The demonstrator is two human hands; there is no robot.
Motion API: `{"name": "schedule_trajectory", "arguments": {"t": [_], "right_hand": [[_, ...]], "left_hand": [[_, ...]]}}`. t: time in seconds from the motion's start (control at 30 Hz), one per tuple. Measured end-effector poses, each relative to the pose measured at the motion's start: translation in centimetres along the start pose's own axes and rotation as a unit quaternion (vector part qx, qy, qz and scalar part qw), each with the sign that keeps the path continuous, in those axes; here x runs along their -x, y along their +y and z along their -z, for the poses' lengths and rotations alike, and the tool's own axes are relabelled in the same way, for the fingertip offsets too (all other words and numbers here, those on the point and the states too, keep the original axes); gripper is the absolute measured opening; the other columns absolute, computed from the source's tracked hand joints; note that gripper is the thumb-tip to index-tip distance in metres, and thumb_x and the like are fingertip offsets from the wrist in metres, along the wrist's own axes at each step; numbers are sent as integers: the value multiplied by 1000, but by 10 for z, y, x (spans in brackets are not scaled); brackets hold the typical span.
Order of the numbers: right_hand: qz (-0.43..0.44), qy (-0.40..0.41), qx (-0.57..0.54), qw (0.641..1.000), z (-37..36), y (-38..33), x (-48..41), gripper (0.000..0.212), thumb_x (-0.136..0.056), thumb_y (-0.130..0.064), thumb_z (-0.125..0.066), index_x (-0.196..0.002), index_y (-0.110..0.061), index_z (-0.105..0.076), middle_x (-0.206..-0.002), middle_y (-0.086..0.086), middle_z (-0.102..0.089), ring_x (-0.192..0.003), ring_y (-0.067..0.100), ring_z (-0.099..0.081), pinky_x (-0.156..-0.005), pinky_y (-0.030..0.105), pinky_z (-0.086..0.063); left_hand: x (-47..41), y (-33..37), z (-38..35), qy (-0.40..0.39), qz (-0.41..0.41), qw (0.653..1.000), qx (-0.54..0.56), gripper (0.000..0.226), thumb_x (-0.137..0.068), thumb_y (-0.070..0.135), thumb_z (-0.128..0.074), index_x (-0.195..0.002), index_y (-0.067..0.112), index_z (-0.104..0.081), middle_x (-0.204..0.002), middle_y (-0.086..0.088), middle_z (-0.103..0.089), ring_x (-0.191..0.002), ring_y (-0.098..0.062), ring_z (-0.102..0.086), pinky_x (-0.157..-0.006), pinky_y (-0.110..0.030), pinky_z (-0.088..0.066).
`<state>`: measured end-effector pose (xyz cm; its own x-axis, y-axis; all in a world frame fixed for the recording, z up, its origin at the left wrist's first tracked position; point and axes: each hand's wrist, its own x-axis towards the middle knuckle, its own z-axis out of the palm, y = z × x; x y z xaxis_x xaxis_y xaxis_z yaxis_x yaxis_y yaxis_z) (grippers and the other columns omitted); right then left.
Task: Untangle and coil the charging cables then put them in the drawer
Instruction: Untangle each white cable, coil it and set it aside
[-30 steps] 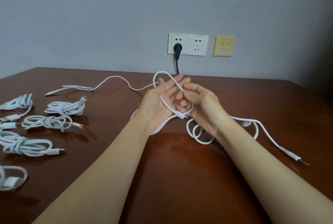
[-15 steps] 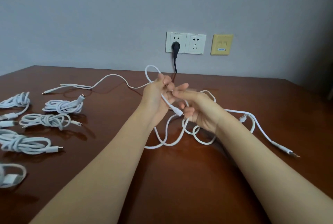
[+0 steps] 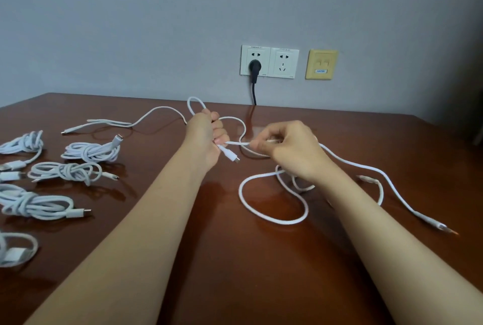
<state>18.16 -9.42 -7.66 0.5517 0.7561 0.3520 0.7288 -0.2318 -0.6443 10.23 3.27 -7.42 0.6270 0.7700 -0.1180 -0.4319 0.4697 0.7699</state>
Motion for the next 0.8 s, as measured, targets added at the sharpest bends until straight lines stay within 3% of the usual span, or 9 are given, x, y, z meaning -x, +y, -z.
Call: {"name": "schedule_trajectory", "arguments": {"t": [0.1, 0.17, 0.3, 0.4, 0.5, 0.6, 0.7, 0.8], "right_hand": [[57, 24, 8, 998, 4, -3, 2, 18, -74, -31, -76, -61, -25, -66, -44, -22, -51, -50, -1, -47, -54, 21, -30], [82, 8, 23, 996, 2, -6, 4, 18, -71, -31, -78, -60, -28, -64, -51, -19, -55, -55, -1, -48, -56, 19, -31], [119, -8, -15, 993, -5, -11, 6, 14, -66, -30, -82, -64, -24, -70, -68, 4, -62, -58, 12, -45, -59, 31, -37], [101, 18, -102, 989, -7, -11, 5, 18, -68, -20, -81, -63, -24, -64, -70, 17, -62, -62, 25, -54, -62, 38, -48], [68, 15, -186, 980, -8, -6, 1, 27, -82, -2, -65, -79, -26, -54, -75, 8, -53, -59, 6, -53, -58, 24, -50], [42, 31, -202, 978, -5, -1, -3, 32, -85, 4, -58, -80, -28, -52, -74, 1, -47, -65, 13, -49, -61, 28, -50], [31, 92, -150, 984, 0, 1, -4, 22, -76, -6, -73, -83, -18, -56, -69, -5, -46, -63, 13, -45, -62, 38, -50], [20, 120, -100, 988, 2, 0, -4, 29, -71, -18, -79, -90, -14, -57, -66, -5, -47, -62, 11, -46, -67, 41, -54]], "left_hand": [[0, -2, 3, 10, 28, 999, -41, 37, -98, 7, -19, -64, 13, -33, -32, 7, -22, -22, -4, -15, -26, -13, -12], [0, -6, 3, 20, 34, 989, -142, 34, -96, 5, -22, -66, 12, -36, -37, 5, -24, -21, -3, -16, -25, -13, -12], [3, -18, 2, -27, 52, 944, -325, 29, -93, 4, -34, -66, 11, -40, -55, -3, -29, -24, -6, -28, -30, -10, -20], [7, -22, -2, -142, 87, 943, -290, 33, -94, 6, -28, -62, 16, -31, -47, 4, -26, -34, -5, -25, -33, -13, -21], [10, -22, -6, -189, 164, 934, -255, 35, -94, 33, -38, -62, 19, -39, -45, 6, -28, -42, -3, -18, -35, -11, -7], [11, -23, -8, -222, 223, 914, -256, 46, -88, 61, -41, -69, 20, -51, -55, 2, -38, -59, -8, -12, -45, -16, -4], [13, -23, -8, -229, 268, 898, -262, 71, -89, 65, -29, -55, 11, -60, -55, -2, -34, -44, -6, -14, -35, -12, -9], [16, -21, -9, -246, 280, 892, -257, 75, -91, 61, -27, -48, 9, -61, -53, -3, -34, -32, -3, -20, -31, -9, -15]]}}
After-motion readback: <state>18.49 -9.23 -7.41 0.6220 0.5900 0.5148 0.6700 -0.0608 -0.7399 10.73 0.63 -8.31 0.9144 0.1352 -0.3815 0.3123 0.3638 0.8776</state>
